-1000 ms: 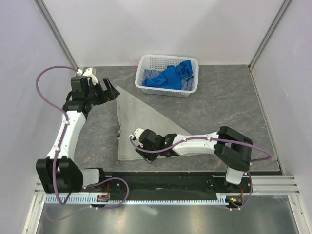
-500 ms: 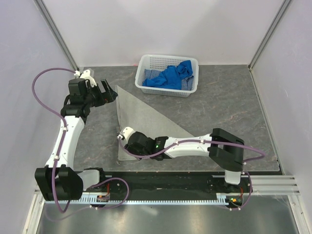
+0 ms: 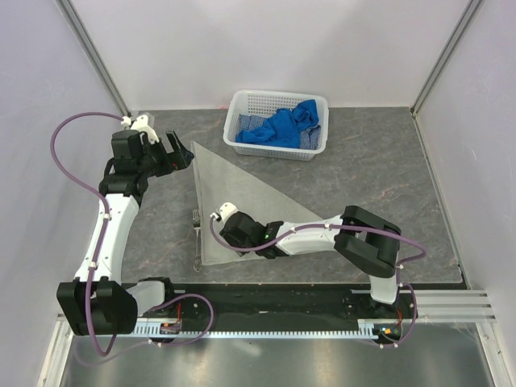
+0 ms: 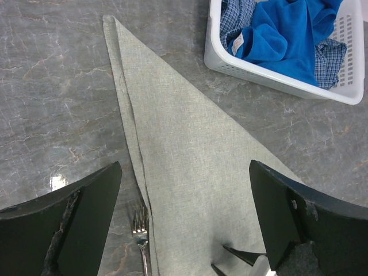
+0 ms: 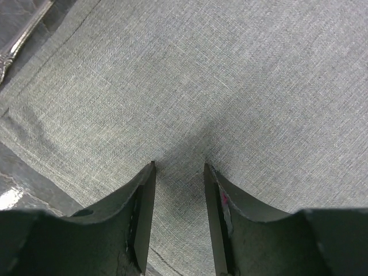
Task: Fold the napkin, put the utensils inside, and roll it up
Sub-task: Fold the napkin
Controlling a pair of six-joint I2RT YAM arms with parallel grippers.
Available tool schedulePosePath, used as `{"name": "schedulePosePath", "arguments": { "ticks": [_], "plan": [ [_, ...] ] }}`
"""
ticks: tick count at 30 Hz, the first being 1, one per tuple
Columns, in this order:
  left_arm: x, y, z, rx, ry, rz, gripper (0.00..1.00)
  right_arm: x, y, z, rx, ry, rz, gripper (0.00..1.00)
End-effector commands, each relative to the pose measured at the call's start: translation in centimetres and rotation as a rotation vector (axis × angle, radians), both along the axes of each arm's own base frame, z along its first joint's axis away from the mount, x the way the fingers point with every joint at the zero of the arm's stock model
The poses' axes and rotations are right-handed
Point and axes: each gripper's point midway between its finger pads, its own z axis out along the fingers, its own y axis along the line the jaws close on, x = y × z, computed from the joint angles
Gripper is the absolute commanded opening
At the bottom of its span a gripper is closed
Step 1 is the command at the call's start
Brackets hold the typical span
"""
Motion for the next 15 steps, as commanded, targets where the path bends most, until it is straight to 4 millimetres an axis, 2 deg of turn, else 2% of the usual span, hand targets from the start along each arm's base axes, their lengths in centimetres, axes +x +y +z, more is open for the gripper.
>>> {"name": "schedulePosePath", "arguments": {
  "ticks": [1, 6, 8, 12, 13, 15],
  "plan": [
    [-0.1, 0.4, 0.6, 0.028, -0.029, -0.007, 1.00, -0.7, -3.9, -2.5, -0.082, 0.047, -0.035, 0.47],
    [0.0, 0.1, 0.5, 0.017, -0.024, -0.016, 1.00, -0.6, -6.1, -3.0, -0.124, 0.048, -0.053, 0.47],
    [0.0, 0.0, 0.6, 0.013, -0.025, -0.020, 1.00, -0.1, -6.5, -2.2, -0.138, 0.030, -0.068, 0.47],
    [-0.1, 0.0, 0.5, 0.013, -0.024, -0.024, 1.00, -0.1, -4.6, 1.2, -0.071, 0.011, -0.015, 0.48],
    [0.0, 0.0, 0.5, 0.012, -0.025, -0.023, 1.00, -0.4, -3.3, 3.0, -0.024, 0.000, 0.015, 0.49],
    [0.0, 0.0, 0.5, 0.012, -0.024, -0.024, 1.00, -0.8, -2.2, 4.2, -0.009, -0.002, 0.049, 0.49]
  ]
}}
